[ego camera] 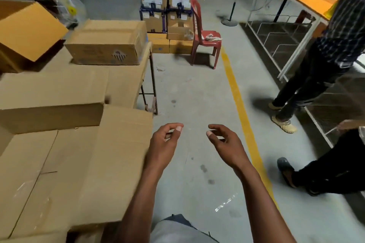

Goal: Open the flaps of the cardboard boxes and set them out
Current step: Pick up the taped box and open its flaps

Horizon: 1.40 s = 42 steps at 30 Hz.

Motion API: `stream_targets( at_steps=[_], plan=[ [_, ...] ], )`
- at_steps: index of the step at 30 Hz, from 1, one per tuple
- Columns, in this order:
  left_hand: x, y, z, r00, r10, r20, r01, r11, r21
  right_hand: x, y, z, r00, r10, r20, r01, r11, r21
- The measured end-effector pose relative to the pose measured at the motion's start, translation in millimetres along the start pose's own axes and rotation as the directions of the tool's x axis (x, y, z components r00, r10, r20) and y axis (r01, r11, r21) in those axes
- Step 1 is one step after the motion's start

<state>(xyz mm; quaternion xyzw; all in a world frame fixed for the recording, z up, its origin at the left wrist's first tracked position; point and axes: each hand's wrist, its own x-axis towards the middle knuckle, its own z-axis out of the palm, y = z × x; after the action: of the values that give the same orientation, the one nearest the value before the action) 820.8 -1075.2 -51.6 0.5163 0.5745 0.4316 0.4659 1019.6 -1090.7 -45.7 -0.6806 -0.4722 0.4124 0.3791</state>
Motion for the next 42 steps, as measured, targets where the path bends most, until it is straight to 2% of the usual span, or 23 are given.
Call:
stream_targets(
  at_steps=[3,8,15,18,22,25,33,35,38,40,42],
  plan=[
    [46,6,4,0.996,-0.039,-0.08,0.036,0.998,-0.043,62,-12,1,0.998,-0.019,0.052,0.02,1.0,-0.007],
    [122,5,22,0.976,-0.076,-0.204,0.065,0.996,-0.059,164,-24,14,0.974,-0.055,0.219,0.06,0.998,-0.017],
    [253,-1,64,0.912,-0.126,-0.39,0.132,0.991,-0.011,339,-43,21,0.895,-0.111,0.431,0.127,0.992,-0.009],
    [302,6,83,0.879,-0.177,-0.443,0.19,0.982,-0.015,415,-65,18,0.853,-0.161,0.496,0.242,0.965,-0.103],
    [356,20,93,0.793,-0.246,-0.557,0.229,0.968,-0.101,504,-105,31,0.803,-0.205,0.56,0.317,0.942,-0.11],
    [398,26,80,0.726,-0.227,-0.649,0.201,0.973,-0.115,554,-135,54,0.74,-0.233,0.631,0.348,0.936,-0.061],
    [519,29,5,0.557,-0.203,-0.805,0.159,0.978,-0.136,667,-200,166,0.566,-0.27,0.779,0.46,0.888,-0.026],
    [550,27,-16,0.5,-0.163,-0.851,0.11,0.986,-0.124,687,-216,191,0.533,-0.286,0.796,0.471,0.882,0.001],
    [597,28,-44,0.398,-0.132,-0.908,0.036,0.991,-0.129,721,-243,228,0.447,-0.323,0.835,0.524,0.851,0.048],
    [619,29,-55,0.349,-0.16,-0.923,0.038,0.987,-0.157,741,-258,247,0.396,-0.332,0.856,0.556,0.829,0.065],
    [633,33,-65,0.311,-0.128,-0.942,0.074,0.991,-0.11,758,-277,266,0.362,-0.381,0.851,0.591,0.799,0.106]
  ],
)
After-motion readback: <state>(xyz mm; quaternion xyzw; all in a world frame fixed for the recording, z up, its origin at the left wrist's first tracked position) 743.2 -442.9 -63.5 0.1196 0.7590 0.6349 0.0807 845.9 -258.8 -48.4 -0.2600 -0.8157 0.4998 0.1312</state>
